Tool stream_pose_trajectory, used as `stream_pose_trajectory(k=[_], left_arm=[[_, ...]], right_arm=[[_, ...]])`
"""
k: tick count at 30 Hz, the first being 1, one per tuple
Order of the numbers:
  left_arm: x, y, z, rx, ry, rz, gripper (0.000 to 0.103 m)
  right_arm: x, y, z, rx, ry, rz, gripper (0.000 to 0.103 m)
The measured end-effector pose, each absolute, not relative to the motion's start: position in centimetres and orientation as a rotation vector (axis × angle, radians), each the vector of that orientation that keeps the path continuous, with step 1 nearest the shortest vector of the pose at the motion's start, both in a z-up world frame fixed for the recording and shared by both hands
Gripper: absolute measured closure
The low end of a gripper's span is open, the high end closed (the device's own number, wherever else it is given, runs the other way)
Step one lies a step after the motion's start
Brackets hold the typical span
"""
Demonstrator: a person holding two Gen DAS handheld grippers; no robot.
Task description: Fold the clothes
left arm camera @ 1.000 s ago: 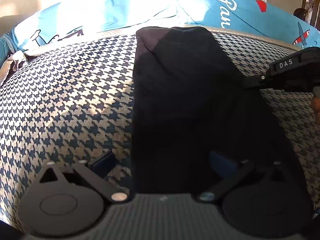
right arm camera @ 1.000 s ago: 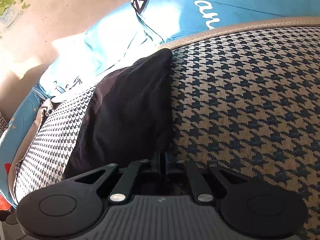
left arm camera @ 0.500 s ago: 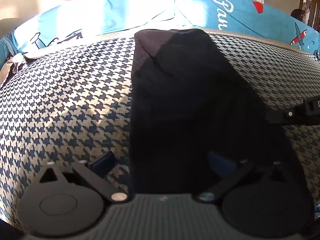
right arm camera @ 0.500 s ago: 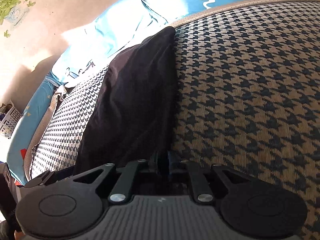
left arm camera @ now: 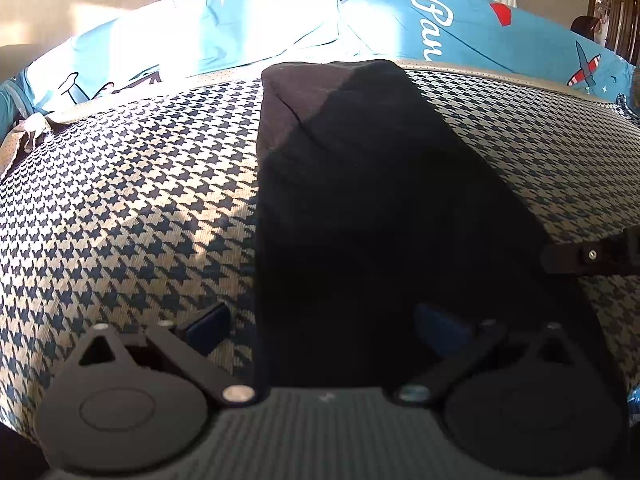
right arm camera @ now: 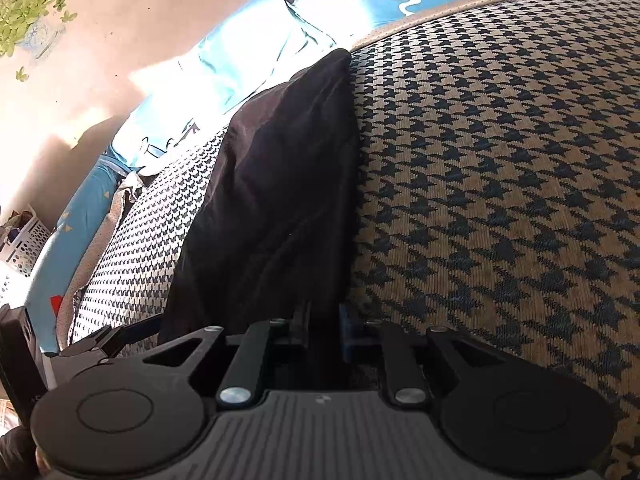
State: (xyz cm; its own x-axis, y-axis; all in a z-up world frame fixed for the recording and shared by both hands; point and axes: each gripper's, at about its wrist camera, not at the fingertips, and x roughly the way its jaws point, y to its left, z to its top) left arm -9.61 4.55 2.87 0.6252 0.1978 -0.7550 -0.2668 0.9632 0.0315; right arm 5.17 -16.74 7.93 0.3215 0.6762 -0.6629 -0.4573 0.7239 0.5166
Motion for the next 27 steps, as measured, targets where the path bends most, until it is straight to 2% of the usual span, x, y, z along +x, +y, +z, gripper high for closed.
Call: stream_pose_trajectory(k=[1, 2, 10, 27], left_arm=[[-9.8, 4.5, 2.8, -0.084, 0.853, 0.267, 0.000], [-10.0, 4.4, 2.8, -0.081, 0.852, 0.267, 0.000], [-11.5, 3.8, 2.8, -0.067, 0.850, 0.268, 0.000], [-12.8, 3.3, 2.7, -0.062, 0.864, 0.273, 0.000]], right_arm=[[4.9, -16.6, 8.0, 0.229, 0.982, 0.744, 0.098], [4.6, -16.4, 8.0, 0.203, 0.968, 0.734, 0.099], [3.8, -17.0, 8.1, 0.225, 0.911, 0.641, 0.101], [1.4, -20.4, 7.1, 0.389, 0.977, 0.656, 0.093]])
